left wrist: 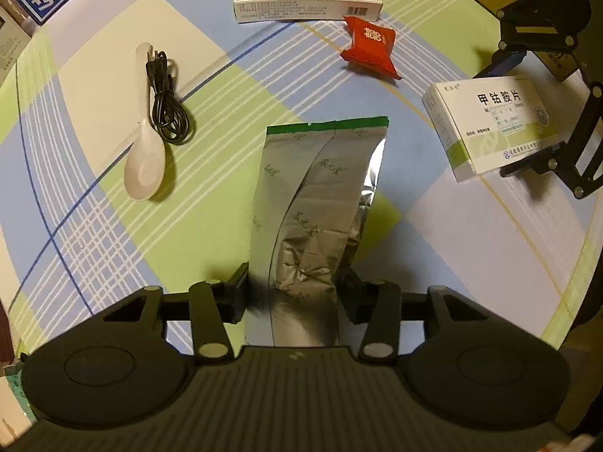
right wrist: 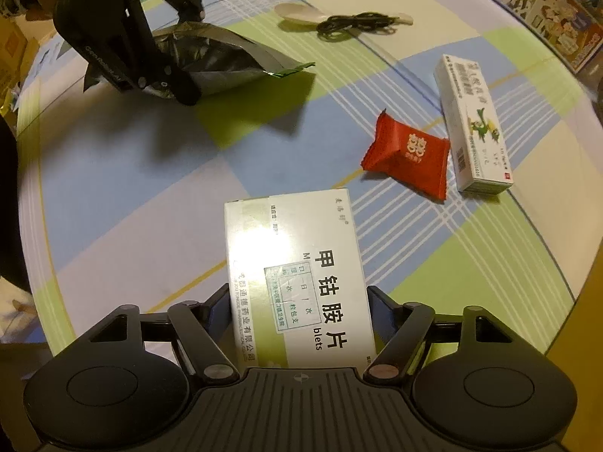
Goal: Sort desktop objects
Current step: 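Lift and carry the foil bag and medicine box over the cardboard box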
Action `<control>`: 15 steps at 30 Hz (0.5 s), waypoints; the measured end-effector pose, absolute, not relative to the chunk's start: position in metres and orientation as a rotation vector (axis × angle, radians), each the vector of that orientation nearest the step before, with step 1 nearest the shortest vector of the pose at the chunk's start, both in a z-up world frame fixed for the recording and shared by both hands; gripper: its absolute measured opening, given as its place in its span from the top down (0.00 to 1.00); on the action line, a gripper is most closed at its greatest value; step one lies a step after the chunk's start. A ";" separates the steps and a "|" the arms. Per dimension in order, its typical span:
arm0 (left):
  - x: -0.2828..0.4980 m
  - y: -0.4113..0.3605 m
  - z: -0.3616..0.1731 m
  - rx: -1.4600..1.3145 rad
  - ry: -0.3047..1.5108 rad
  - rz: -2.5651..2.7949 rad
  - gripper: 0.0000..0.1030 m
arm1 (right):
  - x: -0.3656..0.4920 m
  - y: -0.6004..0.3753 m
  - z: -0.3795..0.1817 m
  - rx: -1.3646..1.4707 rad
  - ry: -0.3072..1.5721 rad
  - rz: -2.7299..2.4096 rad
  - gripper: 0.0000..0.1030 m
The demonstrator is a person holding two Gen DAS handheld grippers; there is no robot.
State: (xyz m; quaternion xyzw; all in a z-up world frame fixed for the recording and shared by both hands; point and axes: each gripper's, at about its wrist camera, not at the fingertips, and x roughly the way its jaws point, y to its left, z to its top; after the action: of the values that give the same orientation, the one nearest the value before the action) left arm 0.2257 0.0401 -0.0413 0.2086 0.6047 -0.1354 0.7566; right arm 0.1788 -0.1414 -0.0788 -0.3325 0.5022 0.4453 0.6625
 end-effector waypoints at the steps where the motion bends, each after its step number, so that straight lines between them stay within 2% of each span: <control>1: 0.224 0.039 -0.041 0.460 1.316 -0.291 0.63 | 0.179 -0.142 -0.076 -0.737 1.130 0.996 0.32; 15: 0.206 0.037 -0.003 0.354 1.276 -0.194 0.64 | 0.169 -0.155 -0.029 -0.578 1.083 0.826 0.32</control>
State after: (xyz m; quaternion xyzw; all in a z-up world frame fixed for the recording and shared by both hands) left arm 0.2056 0.0367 -0.0035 0.1639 0.5913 -0.0900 0.7845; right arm 0.1691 -0.1552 -0.0293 -0.2636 0.4936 0.3763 0.7384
